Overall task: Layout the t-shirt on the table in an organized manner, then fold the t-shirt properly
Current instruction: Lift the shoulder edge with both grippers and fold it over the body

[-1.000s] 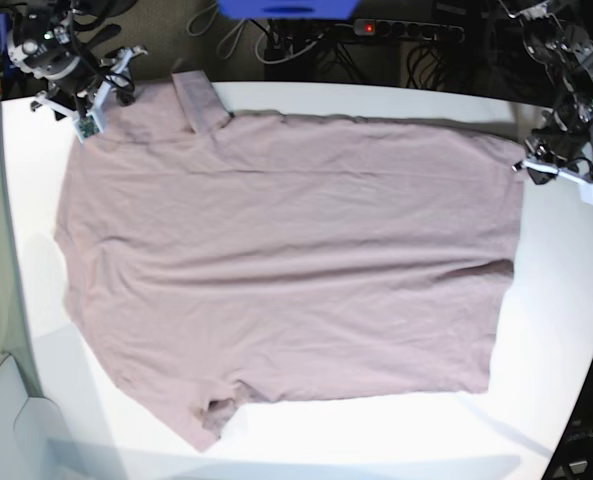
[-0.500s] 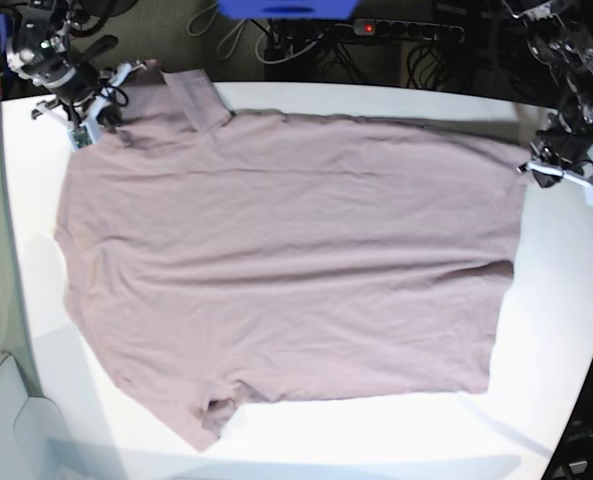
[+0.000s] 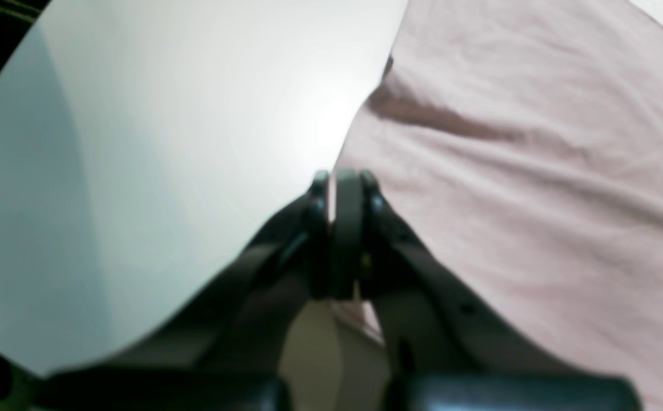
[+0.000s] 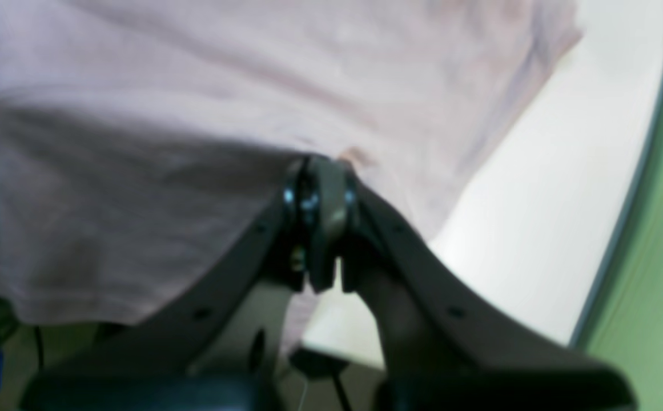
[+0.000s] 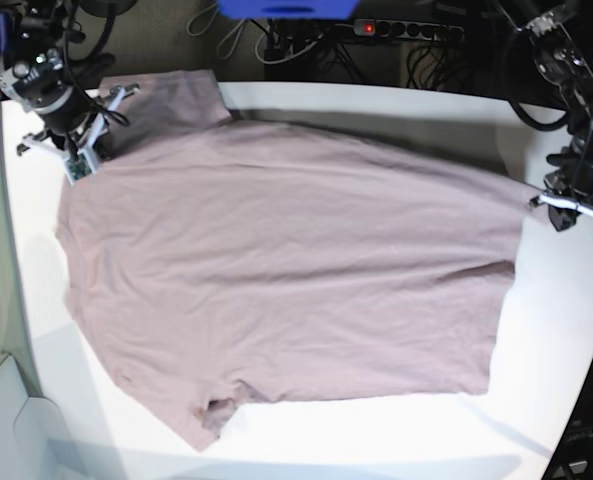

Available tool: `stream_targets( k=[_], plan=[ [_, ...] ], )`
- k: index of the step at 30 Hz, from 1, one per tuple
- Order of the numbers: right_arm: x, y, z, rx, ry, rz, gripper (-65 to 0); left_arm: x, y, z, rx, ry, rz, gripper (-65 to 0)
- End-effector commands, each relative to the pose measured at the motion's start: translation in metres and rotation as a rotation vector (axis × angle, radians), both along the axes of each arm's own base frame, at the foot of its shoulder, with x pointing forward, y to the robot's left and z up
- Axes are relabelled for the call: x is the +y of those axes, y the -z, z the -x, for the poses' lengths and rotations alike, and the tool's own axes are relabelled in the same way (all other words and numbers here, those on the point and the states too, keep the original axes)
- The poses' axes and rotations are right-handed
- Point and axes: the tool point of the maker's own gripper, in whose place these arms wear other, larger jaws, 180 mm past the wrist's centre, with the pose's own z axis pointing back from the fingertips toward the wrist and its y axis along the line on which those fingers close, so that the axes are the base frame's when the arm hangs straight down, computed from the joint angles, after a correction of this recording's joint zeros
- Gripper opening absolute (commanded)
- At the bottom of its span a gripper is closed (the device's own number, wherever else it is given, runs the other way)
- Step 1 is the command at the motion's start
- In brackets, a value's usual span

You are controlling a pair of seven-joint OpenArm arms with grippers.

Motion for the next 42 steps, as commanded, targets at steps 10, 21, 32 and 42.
stream_targets(
  k=[10, 21, 32, 42],
  plan=[
    [-0.015, -0.039, -0.05, -0.147, -0.029, 0.051, -65.0, 0.007, -0.018, -0.033, -0.091, -0.015, 0.027, -65.0],
    [-0.022, -0.02, -0.098, -0.138, 0.006, -0.019, -65.0, 0.02, 0.014, -0.049, -0.034, -0.05, 0.113, -65.0],
    [-0.027, -0.015, -0.134, -0.129, -0.007, -0.041, -65.0, 0.026, 0.024, -0.067, -0.018, -0.064, 0.164, -65.0],
    [-0.024, -0.006, -0.143, -0.105, -0.009, -0.064, -62.8, 0.028, 0.046, -0.077, 0.028, -0.089, 0.238, -60.7]
  ],
)
